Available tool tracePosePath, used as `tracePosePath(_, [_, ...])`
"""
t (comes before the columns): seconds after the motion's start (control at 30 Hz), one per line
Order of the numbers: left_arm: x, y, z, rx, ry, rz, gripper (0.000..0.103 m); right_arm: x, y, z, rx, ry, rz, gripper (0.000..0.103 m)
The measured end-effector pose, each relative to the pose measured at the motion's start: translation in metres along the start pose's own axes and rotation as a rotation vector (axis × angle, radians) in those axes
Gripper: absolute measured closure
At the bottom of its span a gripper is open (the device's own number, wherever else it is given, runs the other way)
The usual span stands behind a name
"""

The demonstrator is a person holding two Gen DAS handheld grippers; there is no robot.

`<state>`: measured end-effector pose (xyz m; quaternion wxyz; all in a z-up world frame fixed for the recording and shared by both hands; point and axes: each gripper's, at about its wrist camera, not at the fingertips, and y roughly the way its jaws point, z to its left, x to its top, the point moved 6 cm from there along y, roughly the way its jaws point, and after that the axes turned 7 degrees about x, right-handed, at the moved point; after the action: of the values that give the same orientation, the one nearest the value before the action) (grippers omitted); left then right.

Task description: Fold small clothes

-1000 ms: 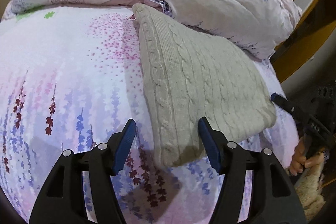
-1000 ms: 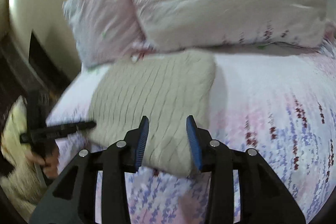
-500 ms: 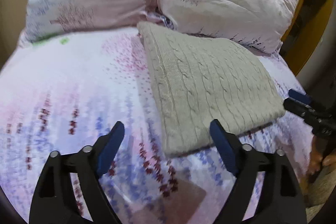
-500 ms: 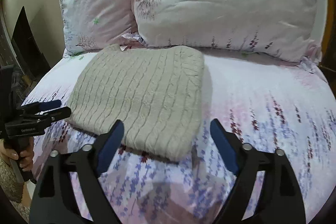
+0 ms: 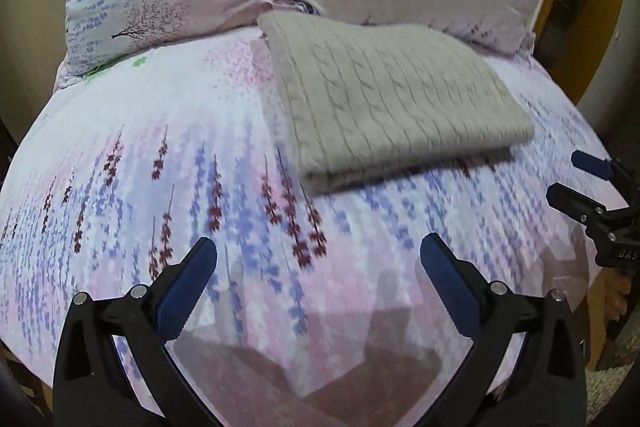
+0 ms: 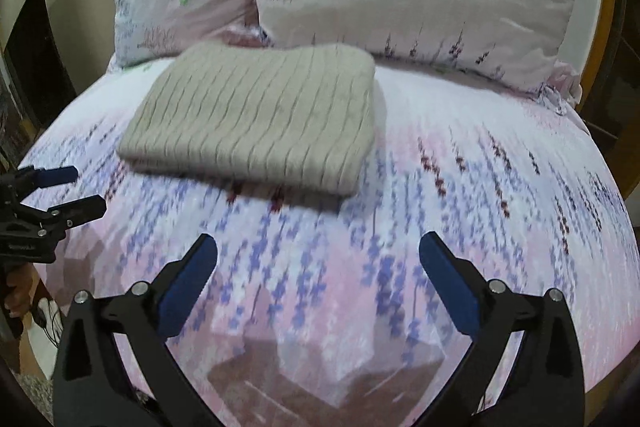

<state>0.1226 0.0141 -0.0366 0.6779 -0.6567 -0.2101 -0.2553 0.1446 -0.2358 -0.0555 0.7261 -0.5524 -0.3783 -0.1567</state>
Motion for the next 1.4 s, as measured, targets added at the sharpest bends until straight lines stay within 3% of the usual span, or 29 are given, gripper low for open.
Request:
tracePosePath(0.27, [-0.016, 0.003, -0.010, 0.064, 0.028, 0.047, 0.001, -0.020, 0.014, 0.007, -0.017, 0.003, 0.077, 0.002])
tracePosePath(0.73, [-0.019, 0.012, -0.010, 0.057, 0.037, 0.129, 0.001, -0.029, 0.026, -0.003, -0.051, -0.011, 0.169, 0.002])
tracePosePath(1.1, [-0.020, 0.018, -0.007, 0.045, 0.054, 0.172, 0.001, -0.032, 0.030, -0.007, -0.014, 0.018, 0.189, 0.002])
tracePosePath(1.4, [-0.020, 0.018, -0.009, 0.054, 0.038, 0.156, 0.001, -0.033, 0.029, -0.007, -0.014, 0.018, 0.190, 0.002])
